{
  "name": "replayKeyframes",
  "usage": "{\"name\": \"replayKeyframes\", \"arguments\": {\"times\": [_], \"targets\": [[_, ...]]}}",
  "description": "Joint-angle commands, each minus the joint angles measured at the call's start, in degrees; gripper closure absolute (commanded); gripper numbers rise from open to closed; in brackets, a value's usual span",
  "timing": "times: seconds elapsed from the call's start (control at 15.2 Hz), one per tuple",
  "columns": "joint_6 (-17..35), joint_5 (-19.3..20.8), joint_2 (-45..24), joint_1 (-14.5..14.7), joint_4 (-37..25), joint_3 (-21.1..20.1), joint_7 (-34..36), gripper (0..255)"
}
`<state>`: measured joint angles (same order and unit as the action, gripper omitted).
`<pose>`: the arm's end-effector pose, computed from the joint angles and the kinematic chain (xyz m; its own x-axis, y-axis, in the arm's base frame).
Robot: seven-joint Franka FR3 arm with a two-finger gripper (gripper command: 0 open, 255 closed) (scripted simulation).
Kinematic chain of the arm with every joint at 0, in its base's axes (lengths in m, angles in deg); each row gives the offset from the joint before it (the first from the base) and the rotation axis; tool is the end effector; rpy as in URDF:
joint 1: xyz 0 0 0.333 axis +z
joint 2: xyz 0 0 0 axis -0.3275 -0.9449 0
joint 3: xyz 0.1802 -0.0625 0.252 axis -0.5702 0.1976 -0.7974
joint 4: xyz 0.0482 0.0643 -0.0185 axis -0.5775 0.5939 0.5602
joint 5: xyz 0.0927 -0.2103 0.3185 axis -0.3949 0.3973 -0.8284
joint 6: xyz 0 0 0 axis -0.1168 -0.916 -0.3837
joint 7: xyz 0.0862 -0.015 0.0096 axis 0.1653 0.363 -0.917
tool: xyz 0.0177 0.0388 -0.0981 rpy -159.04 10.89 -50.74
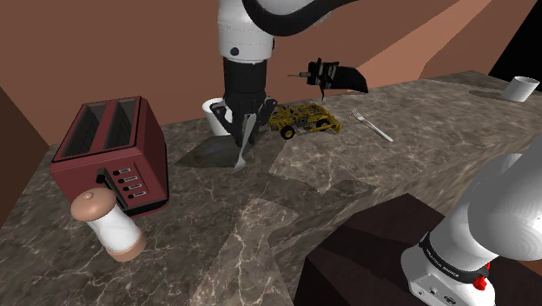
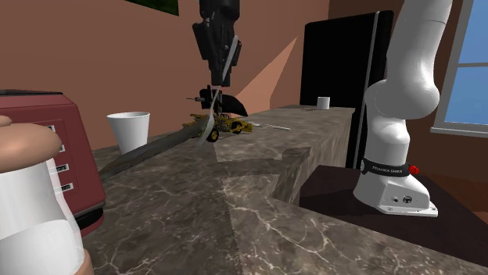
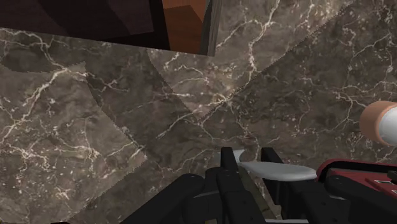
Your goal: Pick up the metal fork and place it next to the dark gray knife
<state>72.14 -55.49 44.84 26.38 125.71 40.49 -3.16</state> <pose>0.4194 0.3222 0.5427 0.9885 -0.1458 -0.0405 -0.1489 -0.9848 -0.0897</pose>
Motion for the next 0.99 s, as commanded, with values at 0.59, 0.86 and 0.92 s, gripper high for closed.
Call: {"name": "replayKeyframes", "arguments": {"times": [0.59,0.86,0.92], "targets": [[-8.51,0.46,-0.38,-0.22,-8.91,0.27,0.93,255],[-10.18,0.14,0.54,-0.84,-9.56,1.24,-0.48,255],[-10.29,-0.27,1.69,-1.39,-8.42,2.23,-2.11,255]]}}
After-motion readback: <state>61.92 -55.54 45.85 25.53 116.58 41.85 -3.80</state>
